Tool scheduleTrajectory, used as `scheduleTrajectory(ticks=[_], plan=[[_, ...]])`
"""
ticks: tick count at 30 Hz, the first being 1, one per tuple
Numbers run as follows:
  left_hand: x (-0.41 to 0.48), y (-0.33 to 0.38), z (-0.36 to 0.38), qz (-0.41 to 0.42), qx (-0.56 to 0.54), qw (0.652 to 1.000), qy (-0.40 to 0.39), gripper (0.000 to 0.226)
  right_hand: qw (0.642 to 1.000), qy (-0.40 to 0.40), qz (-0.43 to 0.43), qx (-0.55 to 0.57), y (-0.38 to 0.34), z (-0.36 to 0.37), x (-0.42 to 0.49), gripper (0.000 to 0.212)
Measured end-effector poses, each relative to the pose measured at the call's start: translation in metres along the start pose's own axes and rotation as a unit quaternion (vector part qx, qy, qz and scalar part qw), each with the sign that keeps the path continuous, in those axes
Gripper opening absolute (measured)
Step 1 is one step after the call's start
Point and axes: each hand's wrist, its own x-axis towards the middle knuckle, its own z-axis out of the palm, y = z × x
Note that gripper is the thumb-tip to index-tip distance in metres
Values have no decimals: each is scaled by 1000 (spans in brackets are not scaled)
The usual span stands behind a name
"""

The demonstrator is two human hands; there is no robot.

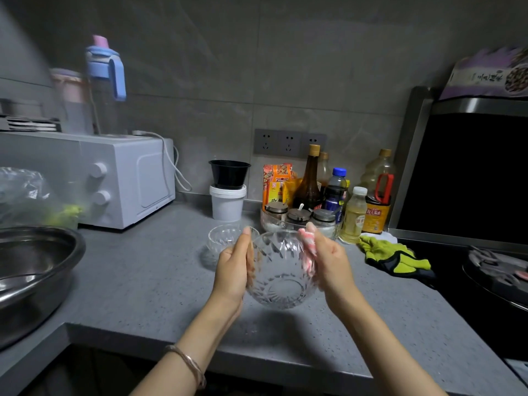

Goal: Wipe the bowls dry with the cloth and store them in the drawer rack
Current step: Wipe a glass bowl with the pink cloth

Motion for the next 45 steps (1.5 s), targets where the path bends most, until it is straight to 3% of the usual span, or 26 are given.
scheduleTrajectory(ticks=[4,8,11,14,16,19,21,23,24,26,29,31,33,35,37,39,42,45], plan=[[5,10,-5,54,107,992,-49,50,999,-21,-14,-47,-10,-6,2,53],[-2,27,6,165,233,952,-112,52,987,-98,-79,-98,-15,-1,2,50],[-4,24,10,218,258,938,-77,55,985,-92,-117,-91,-8,5,-1,52],[-4,22,10,200,191,961,-14,57,970,-49,-203,-126,7,6,-5,42],[-2,20,9,135,112,984,35,55,947,-30,-265,-178,18,7,-12,37],[6,19,8,82,42,992,91,51,889,-39,-343,-300,34,13,-26,47],[6,18,7,75,39,994,64,51,834,-29,-396,-383,38,17,-31,49],[2,18,10,63,46,997,27,48,805,-9,-427,-412,33,17,-25,48],[-1,18,12,68,50,996,16,46,811,5,-420,-407,28,17,-20,46],[-3,16,14,88,61,994,13,50,864,29,-358,-352,19,15,-11,44],[-2,16,11,75,23,996,41,50,959,10,-242,-149,11,16,-3,41],[0,13,7,52,-38,997,36,53,989,-5,-149,-14,6,14,-2,38],[0,10,4,30,-66,997,40,50,996,-5,-51,69,3,10,-3,38],[3,8,-1,18,-53,998,30,50,998,1,5,59,2,6,-1,64],[7,11,-7,30,15,999,-13,62,1000,7,22,18,0,3,1,59],[10,18,-10,60,103,992,-40,63,1000,-7,6,-21,-4,1,6,48],[4,32,0,128,196,968,-86,59,993,-67,-67,-73,-11,2,7,50],[-2,30,9,201,253,943,-74,60,985,-84,-116,-94,-9,8,3,53]])
